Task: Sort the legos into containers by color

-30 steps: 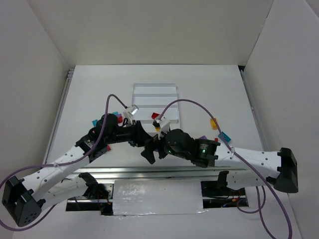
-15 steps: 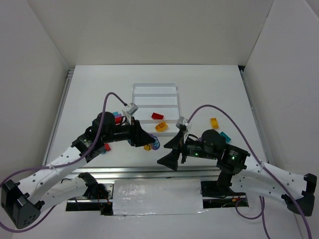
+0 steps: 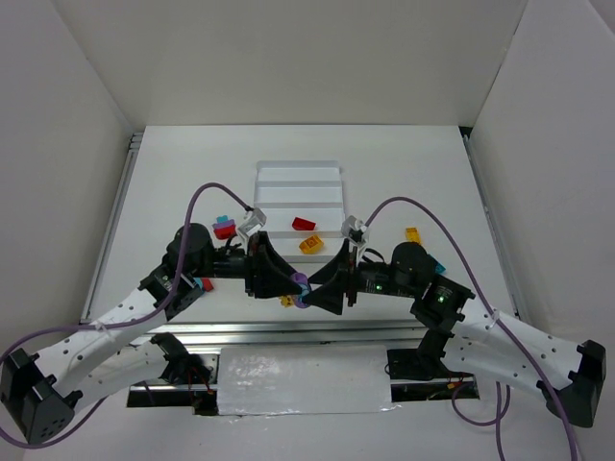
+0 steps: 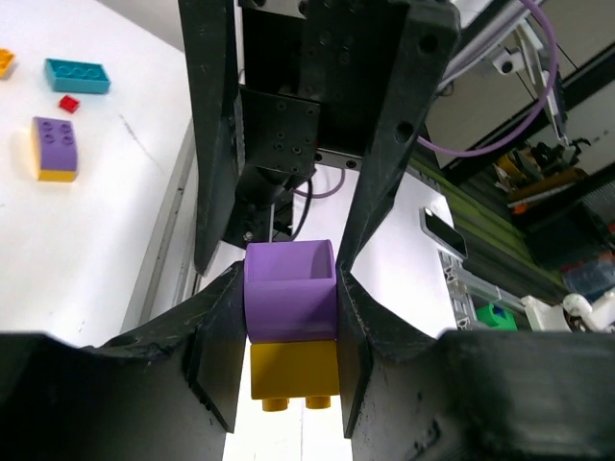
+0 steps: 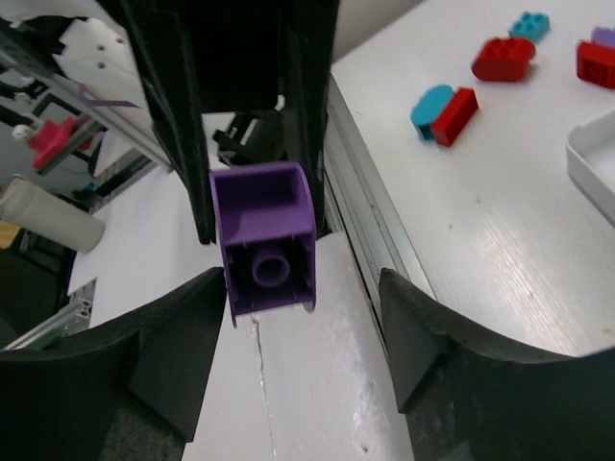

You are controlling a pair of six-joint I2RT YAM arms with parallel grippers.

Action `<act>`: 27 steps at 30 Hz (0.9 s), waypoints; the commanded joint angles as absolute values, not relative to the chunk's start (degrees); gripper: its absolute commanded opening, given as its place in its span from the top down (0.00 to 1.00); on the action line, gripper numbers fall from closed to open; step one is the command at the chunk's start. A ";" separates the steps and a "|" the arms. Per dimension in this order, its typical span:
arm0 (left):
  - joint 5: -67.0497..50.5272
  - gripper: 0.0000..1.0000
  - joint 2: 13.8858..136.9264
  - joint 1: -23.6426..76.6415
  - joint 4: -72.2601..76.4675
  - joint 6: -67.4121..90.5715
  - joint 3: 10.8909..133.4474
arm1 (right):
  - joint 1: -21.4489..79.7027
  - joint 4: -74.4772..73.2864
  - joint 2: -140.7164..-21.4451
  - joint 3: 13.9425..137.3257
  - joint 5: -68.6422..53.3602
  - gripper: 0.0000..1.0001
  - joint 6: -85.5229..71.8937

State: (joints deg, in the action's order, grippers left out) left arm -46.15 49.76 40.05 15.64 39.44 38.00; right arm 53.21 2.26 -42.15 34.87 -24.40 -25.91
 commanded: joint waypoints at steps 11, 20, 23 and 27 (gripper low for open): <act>-47.13 0.79 48.87 41.66 19.01 38.50 39.10 | 53.00 20.13 -47.38 32.61 -38.32 1.00 -29.53; -37.79 0.00 44.92 41.57 9.84 33.14 40.08 | 52.30 11.44 -39.30 31.64 -27.43 1.00 -26.64; -40.07 0.05 43.33 41.57 14.22 34.88 37.45 | 51.68 9.68 -36.93 31.82 -28.04 1.00 -25.84; -41.40 0.09 43.59 41.66 17.93 36.47 36.12 | 51.42 9.23 -35.42 31.90 -28.12 1.00 -25.75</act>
State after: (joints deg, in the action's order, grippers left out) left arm -40.05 43.57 41.36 12.64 36.25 36.84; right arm 51.90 9.54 -36.49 31.46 -29.10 -27.11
